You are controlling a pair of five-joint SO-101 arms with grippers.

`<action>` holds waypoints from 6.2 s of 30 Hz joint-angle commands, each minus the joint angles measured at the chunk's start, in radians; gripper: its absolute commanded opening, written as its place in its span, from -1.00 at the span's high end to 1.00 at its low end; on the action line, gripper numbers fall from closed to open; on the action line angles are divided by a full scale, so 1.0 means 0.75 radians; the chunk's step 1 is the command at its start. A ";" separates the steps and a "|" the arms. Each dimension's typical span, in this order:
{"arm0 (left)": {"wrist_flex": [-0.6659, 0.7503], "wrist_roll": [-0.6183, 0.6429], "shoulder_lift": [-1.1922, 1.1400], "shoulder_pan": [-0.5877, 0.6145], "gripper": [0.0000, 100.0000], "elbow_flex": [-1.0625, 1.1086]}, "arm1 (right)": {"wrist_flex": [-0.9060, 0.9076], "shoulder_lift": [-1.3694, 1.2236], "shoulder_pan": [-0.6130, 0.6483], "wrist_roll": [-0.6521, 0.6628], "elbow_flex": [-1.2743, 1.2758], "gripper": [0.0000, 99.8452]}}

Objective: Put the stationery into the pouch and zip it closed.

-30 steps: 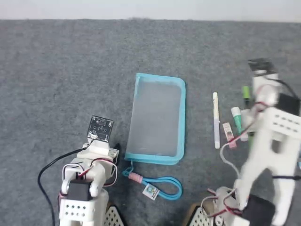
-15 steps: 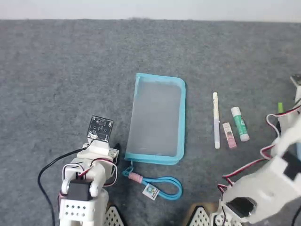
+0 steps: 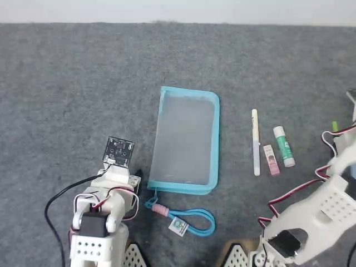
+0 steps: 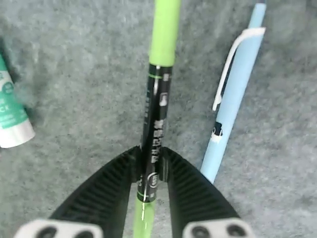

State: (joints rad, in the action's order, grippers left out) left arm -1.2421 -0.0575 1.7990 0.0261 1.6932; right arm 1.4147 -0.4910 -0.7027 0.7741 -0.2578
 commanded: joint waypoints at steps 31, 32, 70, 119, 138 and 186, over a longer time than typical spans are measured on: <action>-0.008 -0.008 -0.002 0.006 0.71 -0.007 | 0.089 0.686 0.521 -0.391 0.391 0.90; -0.008 -0.008 -0.002 0.006 0.71 -0.007 | 0.040 0.721 0.547 -0.393 0.479 0.90; -0.008 -0.008 -0.002 0.006 0.71 -0.007 | -0.402 0.527 1.003 -0.724 0.867 0.72; -0.008 -0.008 -0.002 0.006 0.71 -0.007 | -0.212 0.543 0.042 -0.059 0.563 0.98; -0.008 -0.008 -0.002 0.006 0.71 -0.007 | -0.195 0.181 0.017 0.010 0.221 0.75; -0.008 -0.008 -0.002 0.006 0.71 -0.007 | -0.361 0.134 0.478 -0.397 0.485 0.97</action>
State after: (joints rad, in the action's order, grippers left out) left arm -1.2421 -0.0575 1.7990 0.0261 1.6932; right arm 1.1676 -0.3974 -0.2823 0.4810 0.1350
